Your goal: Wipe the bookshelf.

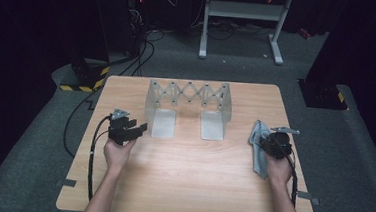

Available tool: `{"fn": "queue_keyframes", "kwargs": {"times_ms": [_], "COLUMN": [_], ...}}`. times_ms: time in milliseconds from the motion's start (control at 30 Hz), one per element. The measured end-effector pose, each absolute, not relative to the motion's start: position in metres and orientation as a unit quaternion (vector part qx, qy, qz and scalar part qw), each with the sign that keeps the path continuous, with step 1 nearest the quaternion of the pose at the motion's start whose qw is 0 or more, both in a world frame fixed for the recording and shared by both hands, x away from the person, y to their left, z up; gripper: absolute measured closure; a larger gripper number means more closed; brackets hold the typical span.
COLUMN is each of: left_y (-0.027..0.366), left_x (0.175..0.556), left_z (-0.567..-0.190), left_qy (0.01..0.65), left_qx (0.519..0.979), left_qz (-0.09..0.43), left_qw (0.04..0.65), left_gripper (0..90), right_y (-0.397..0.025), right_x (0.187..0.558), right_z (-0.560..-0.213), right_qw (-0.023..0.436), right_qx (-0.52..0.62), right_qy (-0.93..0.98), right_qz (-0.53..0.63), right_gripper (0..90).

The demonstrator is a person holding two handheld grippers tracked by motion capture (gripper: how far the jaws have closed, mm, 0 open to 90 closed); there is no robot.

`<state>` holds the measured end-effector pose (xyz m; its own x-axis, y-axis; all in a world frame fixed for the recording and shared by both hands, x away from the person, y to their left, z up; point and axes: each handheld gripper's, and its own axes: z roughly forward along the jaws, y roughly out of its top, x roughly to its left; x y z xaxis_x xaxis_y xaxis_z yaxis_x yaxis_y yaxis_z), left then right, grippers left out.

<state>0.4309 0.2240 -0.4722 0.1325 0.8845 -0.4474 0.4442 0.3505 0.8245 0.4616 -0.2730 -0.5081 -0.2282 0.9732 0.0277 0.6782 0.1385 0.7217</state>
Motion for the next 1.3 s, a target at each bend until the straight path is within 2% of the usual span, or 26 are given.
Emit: {"fn": "queue_keyframes", "kwargs": {"times_ms": [133,333,700,833,1300], "left_y": [0.227,0.229,0.229,0.230,0.220], "left_x": [0.425,0.415,0.397,0.388,0.377], "left_z": [-0.474,-0.475,-0.481,-0.482,-0.493], "left_qy": [0.627,0.625,0.615,0.612,0.597], "left_qx": [0.526,0.520,0.518,0.525,0.551], "left_qz": [0.204,0.202,0.197,0.179,0.169], "left_qw": [0.537,0.546,0.561,0.563,0.559], "left_gripper": [44.3,41.9,38.1,37.8,30.4], "right_y": [-0.279,-0.277,-0.264,-0.258,-0.229], "right_x": [0.452,0.437,0.414,0.408,0.397], "right_z": [-0.495,-0.480,-0.477,-0.478,-0.485], "right_qw": [0.240,0.230,0.215,0.209,0.191], "right_qx": [0.574,0.558,0.533,0.524,0.491], "right_qy": [0.703,0.693,0.695,0.701,0.727], "right_qz": [0.345,0.394,0.432,0.437,0.440], "right_gripper": [56.6,49.5,47.5,47.2,46.8]}}
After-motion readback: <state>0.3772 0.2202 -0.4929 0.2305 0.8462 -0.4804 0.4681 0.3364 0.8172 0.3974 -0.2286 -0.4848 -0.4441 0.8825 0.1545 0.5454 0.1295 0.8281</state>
